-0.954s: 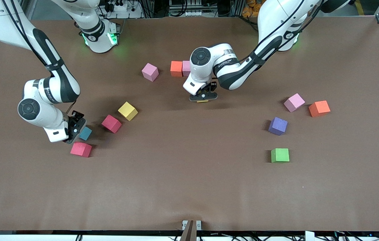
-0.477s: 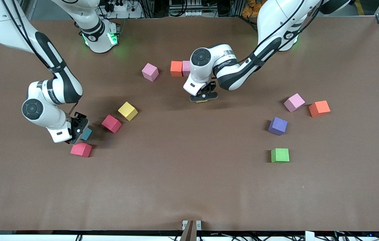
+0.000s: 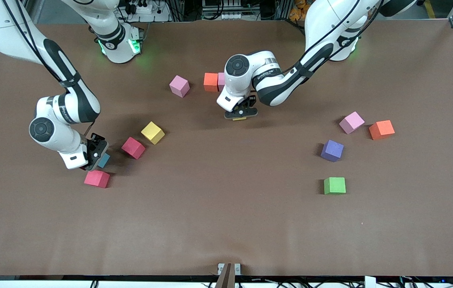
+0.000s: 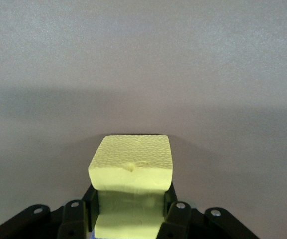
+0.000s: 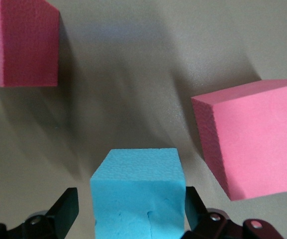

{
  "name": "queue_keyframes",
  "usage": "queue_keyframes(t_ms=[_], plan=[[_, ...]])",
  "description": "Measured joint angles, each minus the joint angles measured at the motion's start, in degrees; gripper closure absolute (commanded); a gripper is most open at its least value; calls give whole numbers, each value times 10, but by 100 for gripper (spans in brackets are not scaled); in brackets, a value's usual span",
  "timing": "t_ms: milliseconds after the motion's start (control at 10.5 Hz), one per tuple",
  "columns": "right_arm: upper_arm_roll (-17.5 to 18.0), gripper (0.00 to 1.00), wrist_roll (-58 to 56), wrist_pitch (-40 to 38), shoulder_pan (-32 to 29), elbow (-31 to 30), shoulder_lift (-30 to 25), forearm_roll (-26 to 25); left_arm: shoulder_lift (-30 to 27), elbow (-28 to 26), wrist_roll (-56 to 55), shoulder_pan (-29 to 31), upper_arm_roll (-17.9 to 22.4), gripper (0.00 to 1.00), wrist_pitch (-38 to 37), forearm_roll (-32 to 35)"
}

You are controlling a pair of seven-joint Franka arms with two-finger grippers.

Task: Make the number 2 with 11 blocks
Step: 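Grasp the cyan cube with the right gripper while the left gripper lowers yellow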

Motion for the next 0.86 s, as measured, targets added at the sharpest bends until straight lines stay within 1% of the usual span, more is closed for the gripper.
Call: queue_keyframes(t_ms=[95, 191, 286, 382, 477, 572, 763, 858], plan=[[0, 19, 0, 1, 0, 0, 0, 0, 0, 0, 0, 0, 0, 23, 0, 0], [0, 34, -2, 4, 0, -1, 0, 0, 0, 0, 0, 0, 0, 8, 0, 0], [0, 42, -8, 6, 0, -2, 1, 0, 0, 0, 0, 0, 1, 0, 0, 0], [0, 46, -15, 9, -1, -2, 2, 0, 0, 0, 0, 0, 1, 0, 0, 0], [0, 47, -20, 11, -1, -2, 2, 0, 0, 0, 0, 0, 1, 0, 0, 0], [0, 50, -21, 11, -1, -2, 2, 0, 0, 0, 0, 0, 1, 0, 0, 0], [0, 62, -22, 11, -1, -2, 2, 0, -1, 3, 0, 2, 1, 0, 0, 0], [0, 62, -22, 11, -1, -2, 1, 0, -5, 7, 0, 5, 1, 0, -1, 0]])
